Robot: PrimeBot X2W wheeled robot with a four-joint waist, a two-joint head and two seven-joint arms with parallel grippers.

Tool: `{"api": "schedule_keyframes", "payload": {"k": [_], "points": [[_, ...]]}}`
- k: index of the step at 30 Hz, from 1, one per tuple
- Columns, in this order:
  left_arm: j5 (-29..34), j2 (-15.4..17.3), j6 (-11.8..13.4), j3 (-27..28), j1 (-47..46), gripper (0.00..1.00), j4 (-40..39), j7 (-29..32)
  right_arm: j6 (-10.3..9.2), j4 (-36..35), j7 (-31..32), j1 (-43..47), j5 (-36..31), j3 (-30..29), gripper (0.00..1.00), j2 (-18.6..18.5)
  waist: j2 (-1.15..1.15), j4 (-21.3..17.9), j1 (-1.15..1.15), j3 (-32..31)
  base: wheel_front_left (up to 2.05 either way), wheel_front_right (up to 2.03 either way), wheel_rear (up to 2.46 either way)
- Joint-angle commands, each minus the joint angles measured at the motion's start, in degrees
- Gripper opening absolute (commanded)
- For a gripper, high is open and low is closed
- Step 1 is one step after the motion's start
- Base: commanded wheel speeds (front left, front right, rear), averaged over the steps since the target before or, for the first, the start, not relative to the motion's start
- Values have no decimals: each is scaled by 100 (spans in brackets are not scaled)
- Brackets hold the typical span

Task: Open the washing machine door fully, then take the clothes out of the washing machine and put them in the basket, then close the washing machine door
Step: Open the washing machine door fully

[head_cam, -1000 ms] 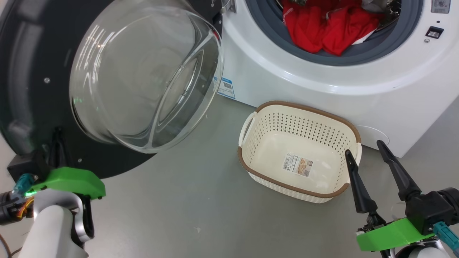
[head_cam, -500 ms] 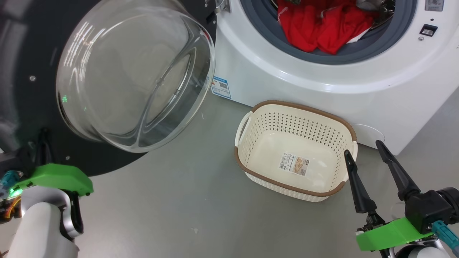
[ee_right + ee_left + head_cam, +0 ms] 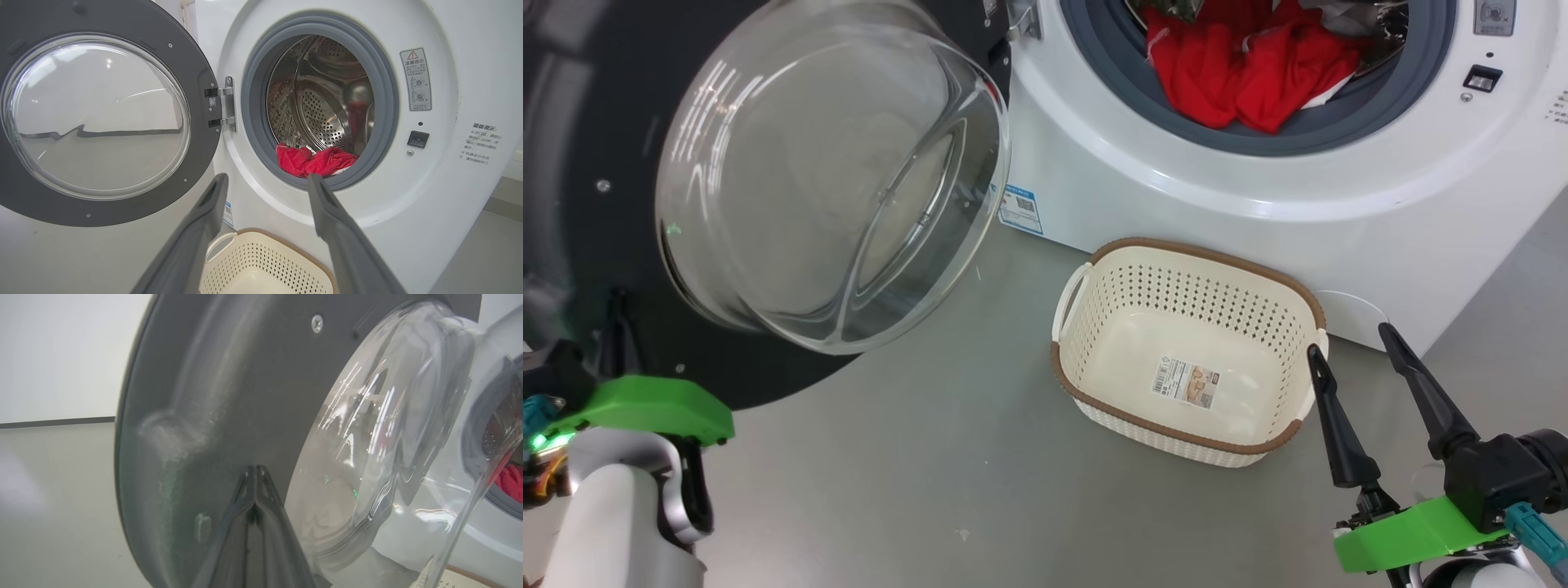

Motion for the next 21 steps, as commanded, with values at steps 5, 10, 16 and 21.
{"api": "schedule_keyframes", "payload": {"k": [5, 10, 16, 21], "points": [[185, 50, -184, 162, 237, 0, -473, -30, 35, -21, -127, -185, 119, 116, 100, -9, 0, 19, 0, -138, 0, 0, 0], [274, -105, -300, 29, 436, 12, -819, -30, 35, 85, -215, -173, 212, 116, 100, -9, 0, -14, 0, -246, 0, 0, 0], [338, -185, -420, -93, 659, 100, -1418, -30, 35, 191, -314, -157, 308, 87, 100, -9, 0, -137, 0, -358, 0, 0, 0], [381, -272, -510, -233, 856, 100, -2073, -30, 35, 280, -388, -149, 376, 16, 100, -9, 0, -288, 0, -456, 0, 0, 0]]}}
